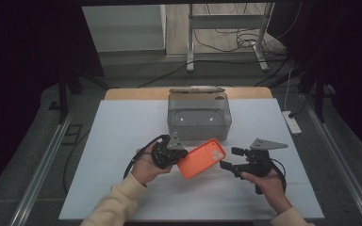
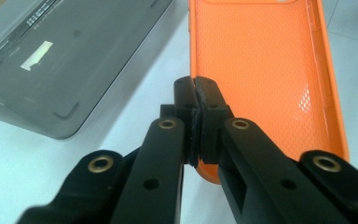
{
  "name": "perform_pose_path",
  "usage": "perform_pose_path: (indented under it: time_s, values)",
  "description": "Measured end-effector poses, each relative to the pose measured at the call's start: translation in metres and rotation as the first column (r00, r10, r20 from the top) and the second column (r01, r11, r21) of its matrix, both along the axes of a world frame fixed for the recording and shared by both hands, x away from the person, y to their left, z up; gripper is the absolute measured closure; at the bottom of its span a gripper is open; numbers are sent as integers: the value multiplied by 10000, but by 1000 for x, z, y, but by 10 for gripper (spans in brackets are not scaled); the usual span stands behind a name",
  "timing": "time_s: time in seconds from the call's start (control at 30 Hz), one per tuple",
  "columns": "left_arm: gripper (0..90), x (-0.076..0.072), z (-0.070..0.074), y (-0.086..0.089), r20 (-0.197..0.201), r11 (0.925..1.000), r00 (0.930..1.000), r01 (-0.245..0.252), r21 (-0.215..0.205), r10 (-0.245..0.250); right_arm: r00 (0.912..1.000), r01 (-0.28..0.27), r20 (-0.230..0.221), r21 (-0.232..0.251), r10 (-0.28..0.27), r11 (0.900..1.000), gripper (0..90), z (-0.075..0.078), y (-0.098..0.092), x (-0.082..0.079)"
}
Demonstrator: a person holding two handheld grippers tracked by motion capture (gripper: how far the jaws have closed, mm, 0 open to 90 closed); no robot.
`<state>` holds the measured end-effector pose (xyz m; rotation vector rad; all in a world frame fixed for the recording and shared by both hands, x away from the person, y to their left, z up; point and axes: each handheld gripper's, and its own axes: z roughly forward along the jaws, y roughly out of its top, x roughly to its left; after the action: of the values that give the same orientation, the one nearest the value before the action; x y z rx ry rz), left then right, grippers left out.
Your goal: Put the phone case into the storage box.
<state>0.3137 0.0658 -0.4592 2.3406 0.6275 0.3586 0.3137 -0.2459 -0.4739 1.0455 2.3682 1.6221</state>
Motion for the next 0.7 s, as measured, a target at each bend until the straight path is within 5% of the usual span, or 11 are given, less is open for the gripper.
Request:
perform_pose_path:
  time_s: [0.7]
  values:
    - [885,-1,1,1,114,10000,9999,57,-28,-57,9951,317,-935,-64,-322,9995,211,3,17,27]
